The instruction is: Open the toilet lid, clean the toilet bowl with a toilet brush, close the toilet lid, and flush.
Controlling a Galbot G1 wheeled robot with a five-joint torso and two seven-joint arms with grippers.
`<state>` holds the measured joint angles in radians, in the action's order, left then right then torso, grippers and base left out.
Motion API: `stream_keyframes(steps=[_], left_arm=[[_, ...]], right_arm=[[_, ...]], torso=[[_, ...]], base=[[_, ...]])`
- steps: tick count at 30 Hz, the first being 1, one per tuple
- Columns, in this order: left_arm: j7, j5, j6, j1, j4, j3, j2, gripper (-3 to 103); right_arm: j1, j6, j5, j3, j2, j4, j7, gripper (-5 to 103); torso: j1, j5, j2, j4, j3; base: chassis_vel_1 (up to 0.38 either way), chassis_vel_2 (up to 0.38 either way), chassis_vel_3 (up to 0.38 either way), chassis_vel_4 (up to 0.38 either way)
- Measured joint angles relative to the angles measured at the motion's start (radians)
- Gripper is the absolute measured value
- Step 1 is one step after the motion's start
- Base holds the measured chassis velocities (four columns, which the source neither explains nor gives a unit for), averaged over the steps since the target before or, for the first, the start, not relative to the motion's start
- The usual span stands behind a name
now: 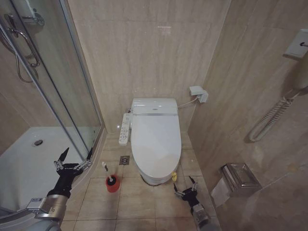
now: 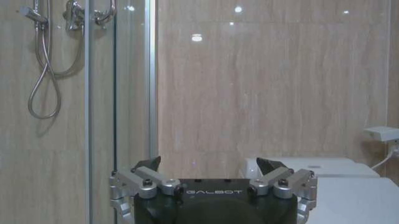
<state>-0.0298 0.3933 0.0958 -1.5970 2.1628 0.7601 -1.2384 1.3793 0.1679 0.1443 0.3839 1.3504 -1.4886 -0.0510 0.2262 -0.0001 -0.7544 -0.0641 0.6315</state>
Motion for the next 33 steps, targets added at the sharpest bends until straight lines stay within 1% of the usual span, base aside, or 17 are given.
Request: stream_keyframes(steps=[13, 24, 33], left_arm=[[0.0, 0.0, 0.0, 0.0, 0.0, 0.0, 0.0, 100], [0.0, 0.0, 0.0, 0.0, 0.0, 0.0, 0.0, 100], [0.0, 0.0, 0.0, 0.0, 0.0, 0.0, 0.0, 100]], right_arm=[[-0.097, 0.003, -0.026, 0.001, 0.011, 0.09, -0.01, 100], [-0.078, 0.006, -0.017, -0.017, -0.002, 0.08, -0.002, 100], [-0.104, 0.021, -0.01, -0.021, 0.027, 0.102, -0.013, 100]], torso=[[0.0, 0.0, 0.0, 0.0, 0.0], [0.0, 0.0, 0.0, -0.0001, 0.0], [0.0, 0.0002, 0.0, 0.0001, 0.0]], base=[[0.0, 0.0, 0.0, 0.0], [0.0, 0.0, 0.0, 0.0], [0.0, 0.0, 0.0, 0.0]])
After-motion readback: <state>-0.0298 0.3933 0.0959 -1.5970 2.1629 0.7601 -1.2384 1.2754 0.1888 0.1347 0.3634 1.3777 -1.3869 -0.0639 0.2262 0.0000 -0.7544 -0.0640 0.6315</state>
